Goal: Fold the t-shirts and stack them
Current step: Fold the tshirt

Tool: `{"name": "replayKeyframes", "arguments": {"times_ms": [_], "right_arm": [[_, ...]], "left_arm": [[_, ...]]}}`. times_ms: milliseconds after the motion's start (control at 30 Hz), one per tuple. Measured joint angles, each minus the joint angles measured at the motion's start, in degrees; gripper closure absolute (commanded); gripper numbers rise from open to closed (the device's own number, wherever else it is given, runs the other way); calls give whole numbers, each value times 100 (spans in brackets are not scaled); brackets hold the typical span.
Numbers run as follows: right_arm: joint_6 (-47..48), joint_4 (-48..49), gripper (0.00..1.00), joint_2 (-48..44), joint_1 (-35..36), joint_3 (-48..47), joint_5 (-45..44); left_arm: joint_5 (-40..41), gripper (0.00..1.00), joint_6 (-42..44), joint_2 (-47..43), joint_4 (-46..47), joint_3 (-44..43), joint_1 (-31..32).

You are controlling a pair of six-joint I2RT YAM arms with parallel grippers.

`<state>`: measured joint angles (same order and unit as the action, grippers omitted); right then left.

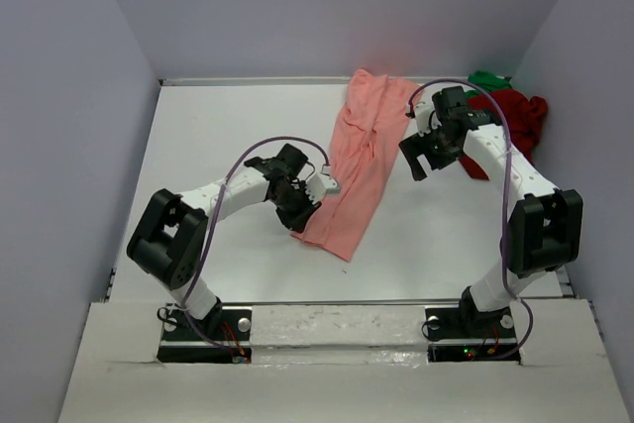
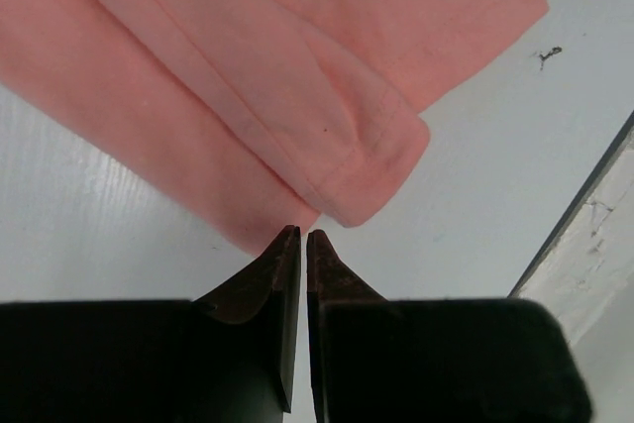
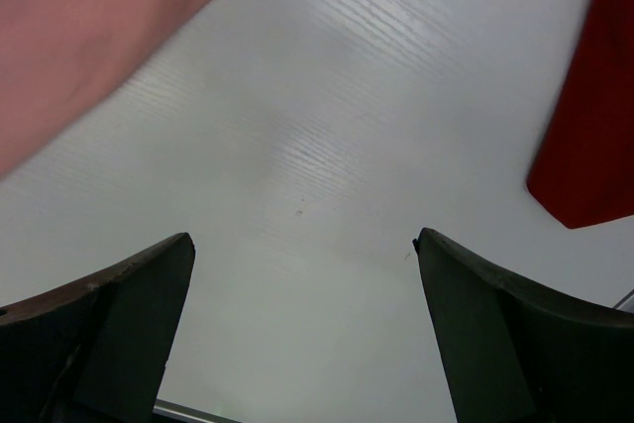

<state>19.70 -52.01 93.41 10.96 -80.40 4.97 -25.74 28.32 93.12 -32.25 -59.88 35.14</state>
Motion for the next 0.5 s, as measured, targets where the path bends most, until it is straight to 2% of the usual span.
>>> {"name": "replayKeyframes", "arguments": {"times_ms": [267,500], "right_arm": [[0,4,0,4,0,0,0],[0,15,0,50,0,0,0]], "left_arm": [[-284,77,94,0,-173,-2,138],[-310,69,118,4,-186,-4,269]]}}
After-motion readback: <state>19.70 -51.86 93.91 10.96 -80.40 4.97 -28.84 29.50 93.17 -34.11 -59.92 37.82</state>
